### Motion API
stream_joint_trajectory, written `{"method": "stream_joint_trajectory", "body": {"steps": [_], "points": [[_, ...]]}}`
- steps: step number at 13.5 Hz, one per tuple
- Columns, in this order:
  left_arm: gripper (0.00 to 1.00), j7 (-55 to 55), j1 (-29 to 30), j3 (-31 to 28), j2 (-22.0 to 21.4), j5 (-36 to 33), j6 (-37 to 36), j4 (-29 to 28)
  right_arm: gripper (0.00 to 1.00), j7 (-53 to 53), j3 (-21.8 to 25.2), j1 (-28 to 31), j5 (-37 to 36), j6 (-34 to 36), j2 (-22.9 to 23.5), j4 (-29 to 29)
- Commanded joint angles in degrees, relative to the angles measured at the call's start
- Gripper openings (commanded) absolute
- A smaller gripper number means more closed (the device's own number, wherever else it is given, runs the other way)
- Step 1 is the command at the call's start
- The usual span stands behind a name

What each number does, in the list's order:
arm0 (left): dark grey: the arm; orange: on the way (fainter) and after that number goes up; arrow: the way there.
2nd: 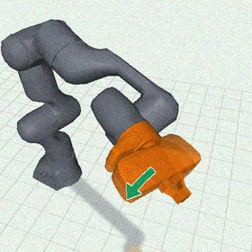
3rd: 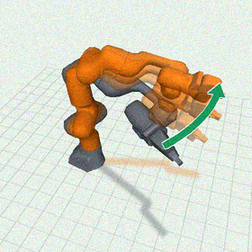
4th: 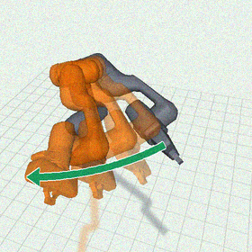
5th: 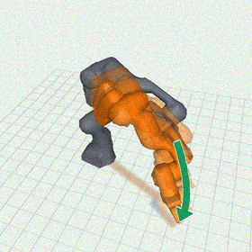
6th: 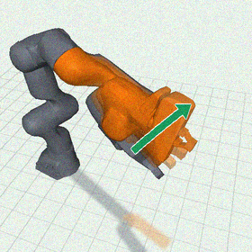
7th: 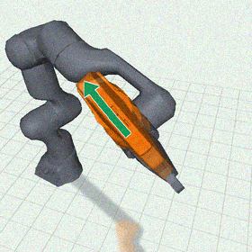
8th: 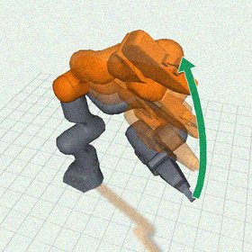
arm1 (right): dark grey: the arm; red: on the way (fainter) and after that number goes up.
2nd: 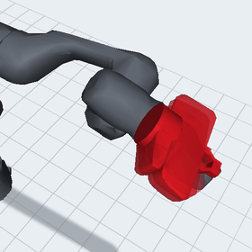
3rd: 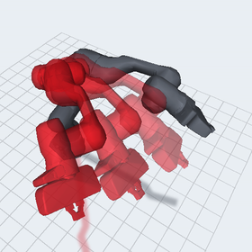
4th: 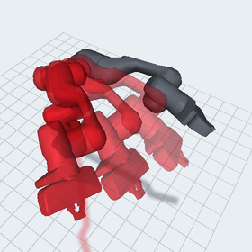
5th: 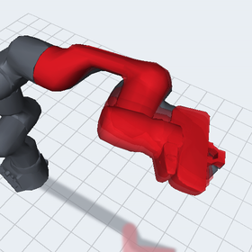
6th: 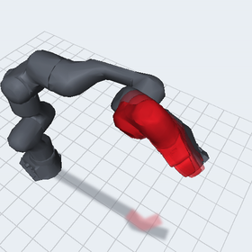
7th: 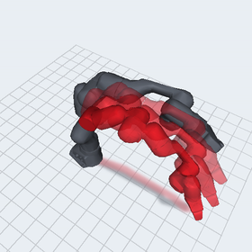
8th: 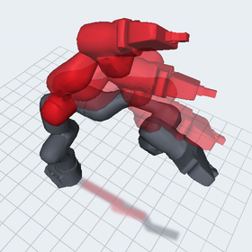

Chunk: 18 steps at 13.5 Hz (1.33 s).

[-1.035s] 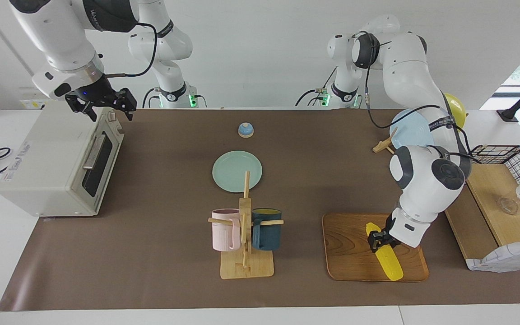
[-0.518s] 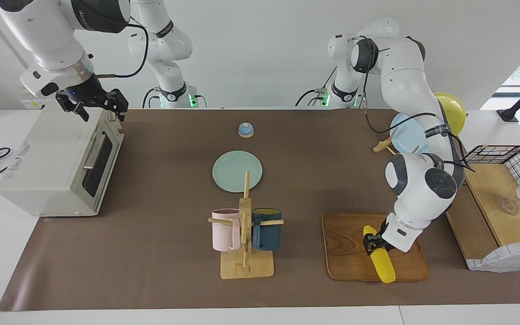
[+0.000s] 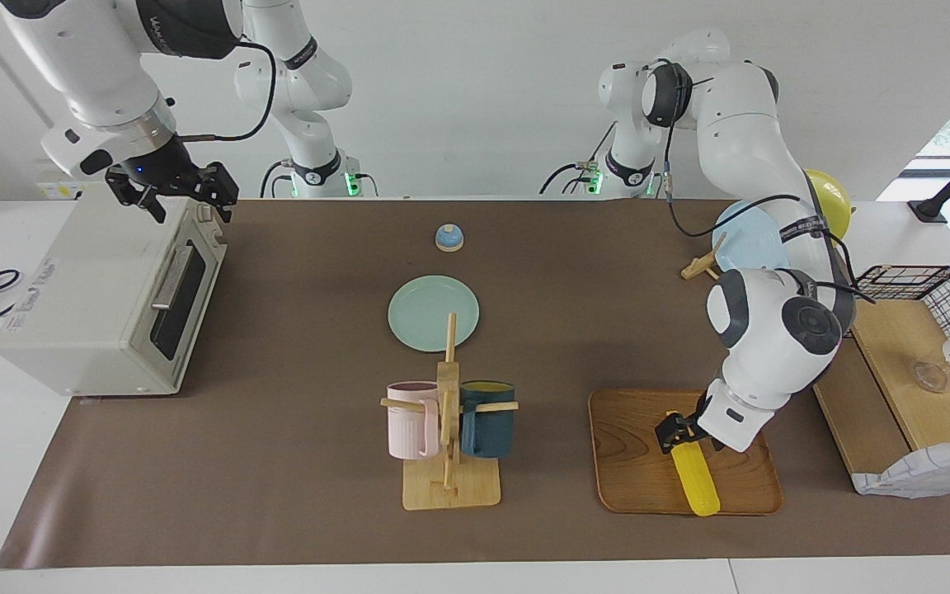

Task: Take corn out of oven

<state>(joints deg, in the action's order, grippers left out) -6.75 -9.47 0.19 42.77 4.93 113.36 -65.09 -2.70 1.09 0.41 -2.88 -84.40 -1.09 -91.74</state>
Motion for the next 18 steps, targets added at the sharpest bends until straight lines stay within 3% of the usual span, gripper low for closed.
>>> {"method": "stream_joint_trajectory", "body": {"steps": [1, 4, 9, 13, 15, 18], "points": [[1.0, -0.2, 0.33, -0.28, -8.28, -0.79, -5.68, -4.68, 1.0, 0.59, -0.38, 0.38, 1.21, -0.42, 0.65, 1.12], [1.0, -0.55, 0.33, -0.36, -18.65, -0.88, -8.57, -12.85, 1.0, 0.59, -0.47, 0.38, 1.3, -0.77, 0.65, 1.13], [1.0, -2.39, 0.24, -0.36, -30.35, -0.97, -25.44, -16.02, 1.0, 0.68, -0.56, 0.29, 1.12, -1.03, 0.65, 1.21], [1.0, -2.57, 0.33, -0.28, -40.37, -0.97, -28.71, -25.16, 1.0, 0.59, -0.56, 0.29, 1.21, -0.95, 0.48, 1.21], [1.0, -2.57, 0.33, -0.1, -43.89, -0.97, -29.16, -29.73, 1.0, 0.59, -0.56, 0.29, 1.3, -0.95, 0.48, 1.21], [1.0, -2.4, 1.81, 0.51, -43.74, -0.89, -27.58, -29.93, 1.0, 0.5, -0.56, 0.29, 1.3, -0.95, 0.48, 1.21]]}}
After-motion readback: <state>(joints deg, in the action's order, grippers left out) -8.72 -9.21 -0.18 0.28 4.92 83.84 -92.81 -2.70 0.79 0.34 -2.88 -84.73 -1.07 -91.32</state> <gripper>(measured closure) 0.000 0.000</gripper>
